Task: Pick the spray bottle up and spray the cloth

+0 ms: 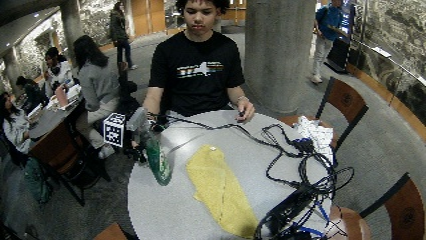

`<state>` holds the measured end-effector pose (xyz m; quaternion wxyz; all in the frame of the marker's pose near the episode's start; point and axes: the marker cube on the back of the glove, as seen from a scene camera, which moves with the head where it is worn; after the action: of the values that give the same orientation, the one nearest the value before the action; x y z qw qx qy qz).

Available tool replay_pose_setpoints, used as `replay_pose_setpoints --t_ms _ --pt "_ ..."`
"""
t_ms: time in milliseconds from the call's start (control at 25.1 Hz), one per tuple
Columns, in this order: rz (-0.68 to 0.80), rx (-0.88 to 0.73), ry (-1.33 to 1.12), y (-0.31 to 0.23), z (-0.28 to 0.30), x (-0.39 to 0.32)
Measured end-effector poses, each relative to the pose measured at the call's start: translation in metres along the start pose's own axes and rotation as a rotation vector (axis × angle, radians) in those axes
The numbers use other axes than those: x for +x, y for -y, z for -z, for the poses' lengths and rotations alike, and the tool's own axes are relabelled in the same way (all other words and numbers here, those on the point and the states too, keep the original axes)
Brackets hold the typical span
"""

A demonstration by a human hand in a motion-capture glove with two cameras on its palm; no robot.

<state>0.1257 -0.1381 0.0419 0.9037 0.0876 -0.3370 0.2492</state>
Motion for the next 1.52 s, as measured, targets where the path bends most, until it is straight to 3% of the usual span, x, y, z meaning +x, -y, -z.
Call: replay_pose_setpoints --t_ms 559,958,1516 --pt "0.092 0.193 0.012 -0.002 0.008 -0.009" --pt "0.078 0.181 0.044 -0.003 0.010 -0.007" --pt "-0.003 0.031 -0.008 0.001 -0.003 -0.004"
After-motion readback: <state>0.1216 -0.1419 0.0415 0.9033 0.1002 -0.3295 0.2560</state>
